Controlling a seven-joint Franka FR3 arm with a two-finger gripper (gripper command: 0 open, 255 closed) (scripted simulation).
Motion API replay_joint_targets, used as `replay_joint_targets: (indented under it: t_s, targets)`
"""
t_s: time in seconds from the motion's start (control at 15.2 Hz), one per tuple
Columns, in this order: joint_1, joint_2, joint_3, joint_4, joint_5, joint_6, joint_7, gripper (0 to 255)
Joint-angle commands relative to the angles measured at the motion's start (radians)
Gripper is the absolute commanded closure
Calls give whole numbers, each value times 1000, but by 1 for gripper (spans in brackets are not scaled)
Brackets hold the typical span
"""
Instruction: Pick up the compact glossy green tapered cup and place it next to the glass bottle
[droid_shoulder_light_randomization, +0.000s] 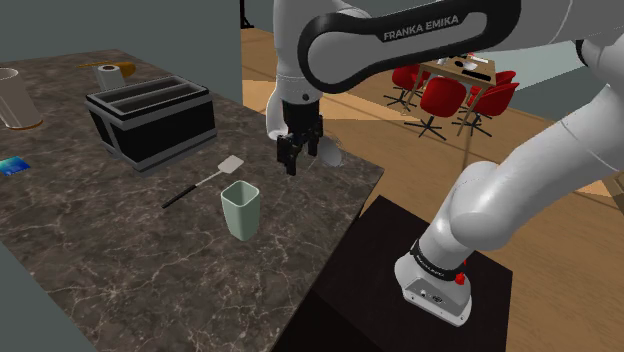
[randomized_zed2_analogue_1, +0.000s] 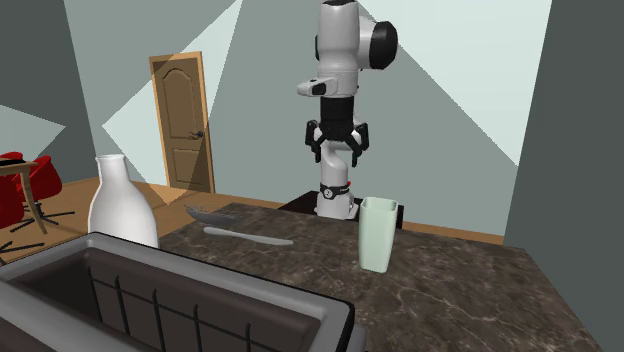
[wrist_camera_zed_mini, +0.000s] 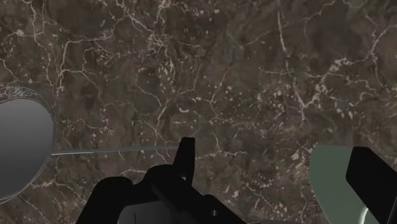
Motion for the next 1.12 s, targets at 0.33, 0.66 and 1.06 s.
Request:
replay_joint_targets:
  t_s: [0.33, 0.66, 1.06]
  targets:
    - [17, 242, 78, 149, -29, 121, 132, 0]
    - [32, 355, 101, 207, -62, 183, 192, 0]
    - [35, 380, 103, 156, -71, 258, 200, 0]
